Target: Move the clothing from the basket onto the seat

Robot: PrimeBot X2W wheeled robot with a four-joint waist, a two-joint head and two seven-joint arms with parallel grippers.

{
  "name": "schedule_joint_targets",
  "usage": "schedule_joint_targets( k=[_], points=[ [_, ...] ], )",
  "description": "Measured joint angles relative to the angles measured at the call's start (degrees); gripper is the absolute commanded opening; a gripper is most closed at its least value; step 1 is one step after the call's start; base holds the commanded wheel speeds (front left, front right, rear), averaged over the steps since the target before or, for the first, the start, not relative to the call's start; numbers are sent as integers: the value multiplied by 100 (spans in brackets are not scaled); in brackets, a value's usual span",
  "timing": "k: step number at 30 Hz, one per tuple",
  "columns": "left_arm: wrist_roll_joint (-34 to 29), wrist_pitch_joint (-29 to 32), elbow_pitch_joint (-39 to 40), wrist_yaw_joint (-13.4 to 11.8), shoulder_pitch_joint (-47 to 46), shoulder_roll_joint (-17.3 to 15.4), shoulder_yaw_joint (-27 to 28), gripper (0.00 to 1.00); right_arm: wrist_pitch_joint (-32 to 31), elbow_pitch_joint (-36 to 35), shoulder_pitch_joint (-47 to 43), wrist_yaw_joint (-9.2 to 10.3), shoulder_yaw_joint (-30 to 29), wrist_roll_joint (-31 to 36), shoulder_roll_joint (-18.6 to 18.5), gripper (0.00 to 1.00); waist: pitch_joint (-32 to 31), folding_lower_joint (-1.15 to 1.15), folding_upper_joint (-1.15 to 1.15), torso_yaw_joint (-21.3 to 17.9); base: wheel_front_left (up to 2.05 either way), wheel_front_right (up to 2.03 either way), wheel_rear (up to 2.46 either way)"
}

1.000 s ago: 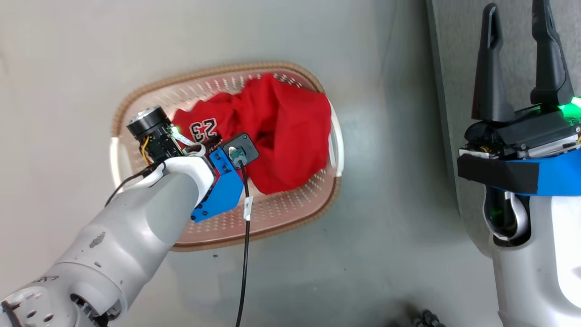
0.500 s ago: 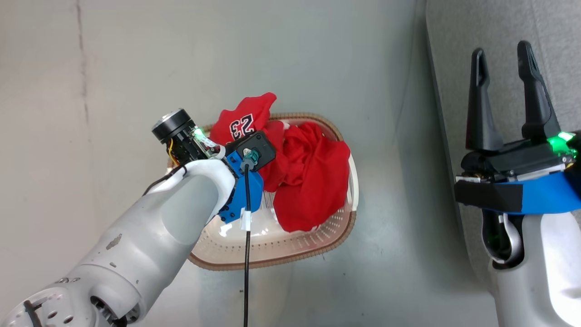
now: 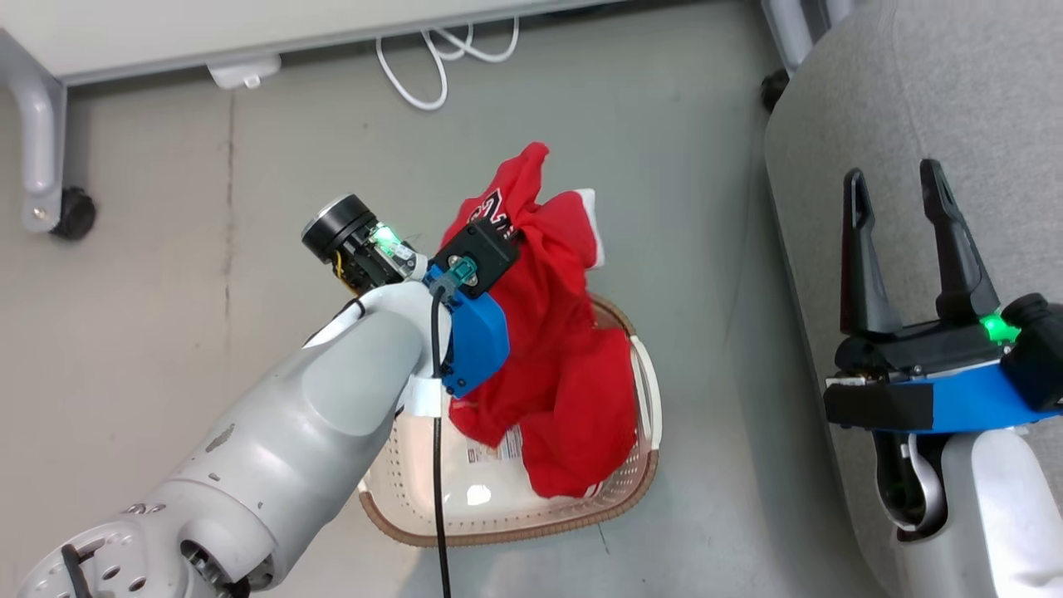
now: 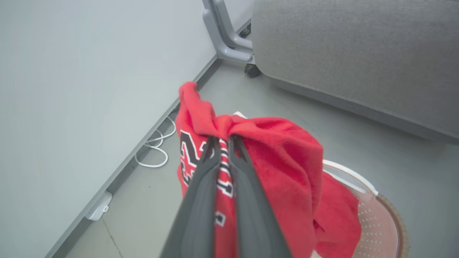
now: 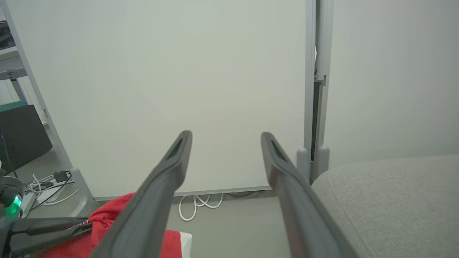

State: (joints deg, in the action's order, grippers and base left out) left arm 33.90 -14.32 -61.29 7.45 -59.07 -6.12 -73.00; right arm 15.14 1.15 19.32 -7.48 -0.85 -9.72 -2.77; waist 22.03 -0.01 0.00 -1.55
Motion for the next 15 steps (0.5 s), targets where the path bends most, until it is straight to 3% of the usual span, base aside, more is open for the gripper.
schedule_joint_targets(
  k=[5, 15],
  points=[
    [245, -60, 202, 0, -12, 34, 144, 0, 0, 120, -246, 0, -20, 0, 0, 100, -420, 0, 0, 28, 0, 0, 0],
    [149, -67, 913, -54, 85, -32, 719, 0, 0, 247, -678, 0, -16, -2, -1, 100, -1072, 0, 0, 70, 0, 0, 0]
  ],
)
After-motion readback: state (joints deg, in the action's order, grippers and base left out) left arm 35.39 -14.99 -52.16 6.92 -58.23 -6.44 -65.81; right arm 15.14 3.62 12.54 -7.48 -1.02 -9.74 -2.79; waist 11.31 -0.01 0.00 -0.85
